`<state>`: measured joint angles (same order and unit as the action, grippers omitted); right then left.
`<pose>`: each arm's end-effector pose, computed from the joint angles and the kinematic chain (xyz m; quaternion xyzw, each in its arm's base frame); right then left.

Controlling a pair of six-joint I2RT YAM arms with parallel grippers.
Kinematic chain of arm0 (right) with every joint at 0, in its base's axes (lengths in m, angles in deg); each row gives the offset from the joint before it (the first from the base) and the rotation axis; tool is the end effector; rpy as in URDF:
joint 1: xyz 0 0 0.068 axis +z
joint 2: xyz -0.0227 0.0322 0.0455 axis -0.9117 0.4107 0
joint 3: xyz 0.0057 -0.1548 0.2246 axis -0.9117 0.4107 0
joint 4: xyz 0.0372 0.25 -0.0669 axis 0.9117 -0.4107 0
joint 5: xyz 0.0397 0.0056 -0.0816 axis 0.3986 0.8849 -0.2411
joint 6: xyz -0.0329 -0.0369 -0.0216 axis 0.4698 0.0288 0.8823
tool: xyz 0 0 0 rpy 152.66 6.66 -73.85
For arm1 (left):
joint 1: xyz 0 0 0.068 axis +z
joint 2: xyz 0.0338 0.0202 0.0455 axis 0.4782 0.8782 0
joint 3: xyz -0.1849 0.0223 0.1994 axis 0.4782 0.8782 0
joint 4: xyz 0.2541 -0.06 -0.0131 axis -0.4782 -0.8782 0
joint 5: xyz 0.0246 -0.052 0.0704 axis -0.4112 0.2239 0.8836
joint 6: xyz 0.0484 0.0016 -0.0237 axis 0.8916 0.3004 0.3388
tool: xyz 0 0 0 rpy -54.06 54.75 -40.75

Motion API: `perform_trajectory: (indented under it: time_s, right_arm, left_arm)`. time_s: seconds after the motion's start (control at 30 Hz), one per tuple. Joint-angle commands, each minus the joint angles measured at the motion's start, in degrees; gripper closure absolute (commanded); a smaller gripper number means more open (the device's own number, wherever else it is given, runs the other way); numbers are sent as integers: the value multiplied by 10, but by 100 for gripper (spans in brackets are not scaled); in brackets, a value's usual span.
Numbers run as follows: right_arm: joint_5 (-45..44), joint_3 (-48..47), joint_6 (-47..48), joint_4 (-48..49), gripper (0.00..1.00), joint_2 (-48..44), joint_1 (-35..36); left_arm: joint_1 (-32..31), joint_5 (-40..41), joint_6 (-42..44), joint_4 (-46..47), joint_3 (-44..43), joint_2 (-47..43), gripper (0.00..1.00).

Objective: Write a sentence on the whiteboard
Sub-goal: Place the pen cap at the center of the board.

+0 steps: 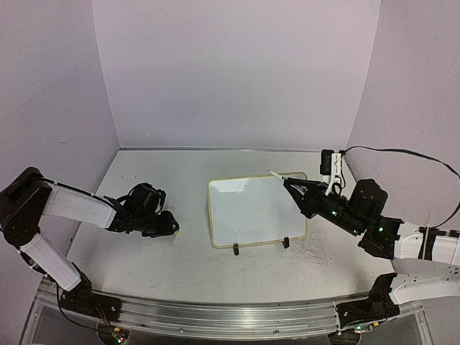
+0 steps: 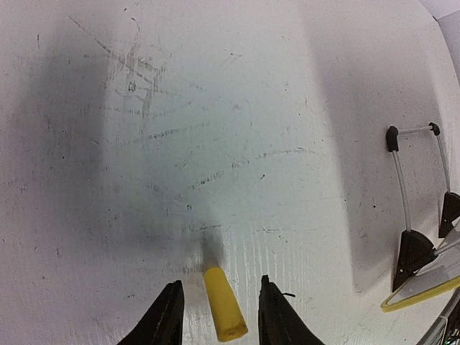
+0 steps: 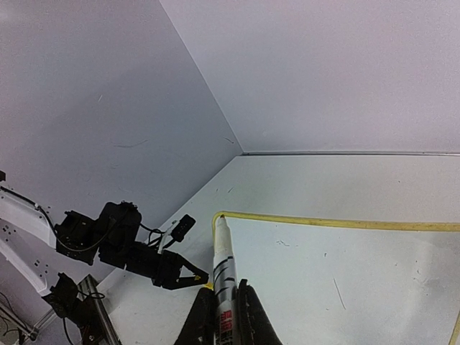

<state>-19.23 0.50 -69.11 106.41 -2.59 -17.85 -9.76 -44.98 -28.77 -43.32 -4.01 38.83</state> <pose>0.1489 0.1698 0.2822 -0.1739 0.6560 0.4567 0.5752 0.2188 -0.1741 0.1385 0.0029 0.9403 -0.2198 0.2598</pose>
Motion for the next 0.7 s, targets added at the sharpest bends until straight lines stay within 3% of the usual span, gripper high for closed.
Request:
perform_trajectory:
  time_s: [0.0,0.2,0.67]
  right_arm:
    - [-3,-17,0,12,100,-14,-2]
    - [-3,-18,-1,8,100,-19,-2]
    - [3,-24,14,1,100,-15,-2]
  left_arm:
    - [-2,8,9,-9,-15,-16,61]
    - [-2,38,23,-31,-24,-32,57]
    - [7,18,38,-55,-40,-114,32]
